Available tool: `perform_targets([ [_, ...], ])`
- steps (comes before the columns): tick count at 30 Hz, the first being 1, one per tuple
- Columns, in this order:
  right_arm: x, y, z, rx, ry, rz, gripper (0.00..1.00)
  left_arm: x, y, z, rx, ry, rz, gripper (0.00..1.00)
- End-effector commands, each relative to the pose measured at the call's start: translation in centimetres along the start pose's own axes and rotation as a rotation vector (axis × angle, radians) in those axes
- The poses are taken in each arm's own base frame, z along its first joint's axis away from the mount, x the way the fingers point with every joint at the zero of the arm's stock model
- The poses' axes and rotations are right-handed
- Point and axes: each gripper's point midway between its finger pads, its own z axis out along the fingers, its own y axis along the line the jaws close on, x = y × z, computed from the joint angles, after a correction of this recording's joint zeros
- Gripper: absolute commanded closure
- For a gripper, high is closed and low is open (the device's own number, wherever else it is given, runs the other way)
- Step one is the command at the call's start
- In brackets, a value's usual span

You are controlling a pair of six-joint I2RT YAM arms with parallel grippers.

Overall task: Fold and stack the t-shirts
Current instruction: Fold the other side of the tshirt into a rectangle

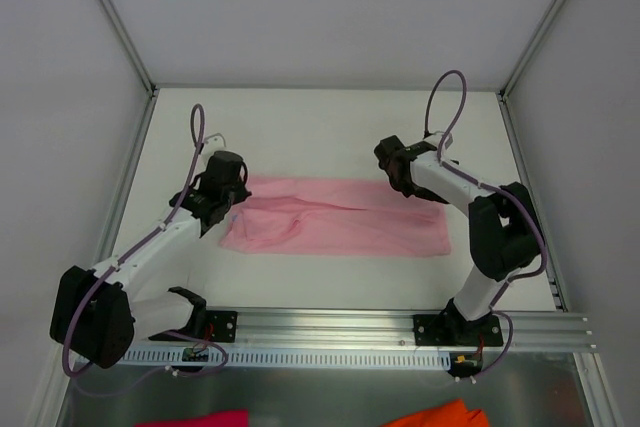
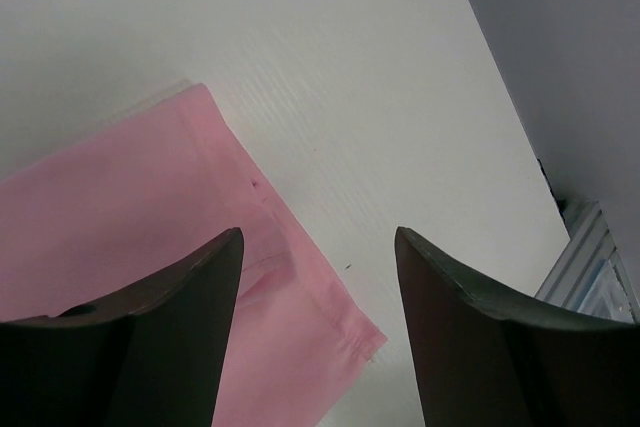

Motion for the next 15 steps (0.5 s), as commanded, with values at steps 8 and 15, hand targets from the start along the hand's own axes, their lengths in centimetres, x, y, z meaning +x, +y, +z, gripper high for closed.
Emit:
perform_targets([
  [8, -0.5, 0.8, -0.1, -0.058, -0.016, 0.025, 0.36, -1.1, -0.5, -2.8, 0.08, -0.067, -0.055, 0.49],
  [15, -0.9, 1.7, -0.2, -0.076, -0.009, 0.019, 0.38, -1.5, -2.2, -1.3, 0.097, -0.053, -0.009, 0.49],
])
